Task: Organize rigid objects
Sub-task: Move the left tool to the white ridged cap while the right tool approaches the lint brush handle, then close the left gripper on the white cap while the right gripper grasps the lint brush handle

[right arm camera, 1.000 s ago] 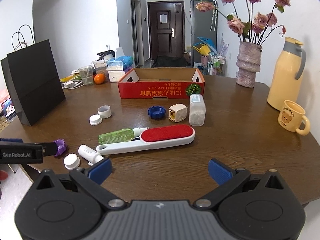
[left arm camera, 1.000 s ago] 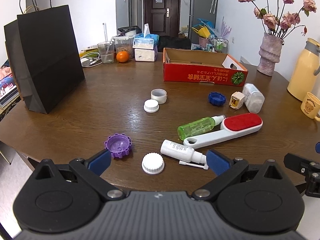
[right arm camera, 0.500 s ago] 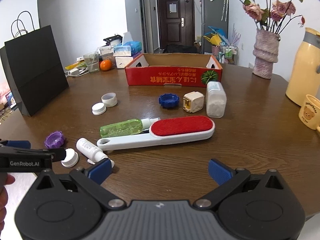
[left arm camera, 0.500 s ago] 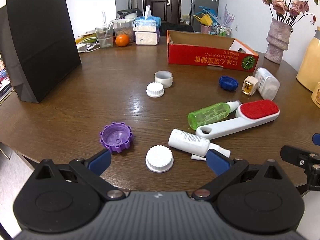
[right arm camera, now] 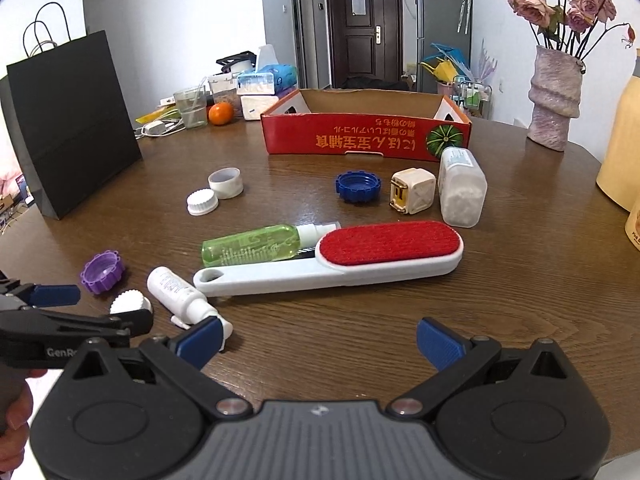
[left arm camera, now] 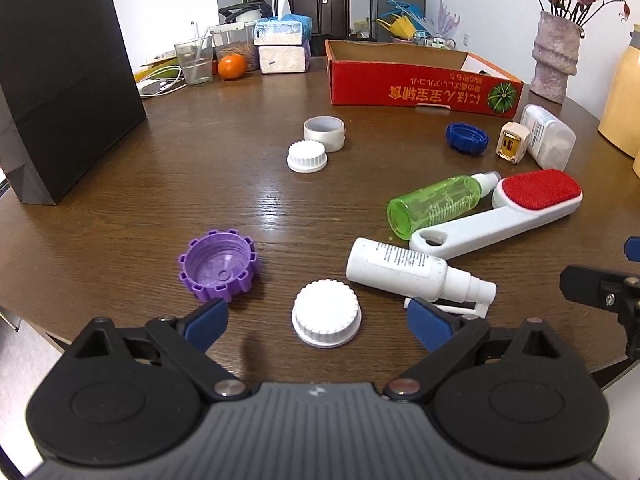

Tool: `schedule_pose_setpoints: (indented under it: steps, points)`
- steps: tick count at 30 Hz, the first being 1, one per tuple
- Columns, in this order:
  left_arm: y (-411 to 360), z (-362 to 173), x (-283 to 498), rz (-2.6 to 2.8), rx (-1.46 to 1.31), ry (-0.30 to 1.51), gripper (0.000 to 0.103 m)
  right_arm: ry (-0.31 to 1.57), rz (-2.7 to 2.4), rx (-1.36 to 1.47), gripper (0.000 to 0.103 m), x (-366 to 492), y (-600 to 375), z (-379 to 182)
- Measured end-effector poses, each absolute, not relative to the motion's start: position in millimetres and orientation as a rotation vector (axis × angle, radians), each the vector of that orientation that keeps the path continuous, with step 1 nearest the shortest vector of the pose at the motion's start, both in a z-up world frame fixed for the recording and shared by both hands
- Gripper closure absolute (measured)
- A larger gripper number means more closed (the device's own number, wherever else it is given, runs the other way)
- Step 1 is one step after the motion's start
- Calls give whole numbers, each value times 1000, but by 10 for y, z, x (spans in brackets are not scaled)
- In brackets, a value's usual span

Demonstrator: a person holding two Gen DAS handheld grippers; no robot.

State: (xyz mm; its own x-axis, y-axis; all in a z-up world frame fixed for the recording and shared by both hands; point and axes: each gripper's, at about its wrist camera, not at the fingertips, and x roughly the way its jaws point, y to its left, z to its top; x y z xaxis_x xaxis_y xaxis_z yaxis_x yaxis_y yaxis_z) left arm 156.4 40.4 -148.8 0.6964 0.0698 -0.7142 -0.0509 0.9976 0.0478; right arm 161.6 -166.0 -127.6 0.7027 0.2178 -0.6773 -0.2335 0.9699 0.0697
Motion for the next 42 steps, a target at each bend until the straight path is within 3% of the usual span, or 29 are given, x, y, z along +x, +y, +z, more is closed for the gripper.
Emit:
schedule_pose_setpoints:
  steps: [9, 16, 42]
  points:
    - [402, -1586, 1597, 35, 40, 787, 31, 753, 254, -25, 0, 1686, -1610, -1330]
    - [398, -1599, 1583, -4, 35, 775, 61, 758, 255, -34, 0, 1730, -1562, -1350]
    - [652, -1297, 1708, -8, -34, 702, 61, 850, -12, -14, 0, 2549, -1377, -1479]
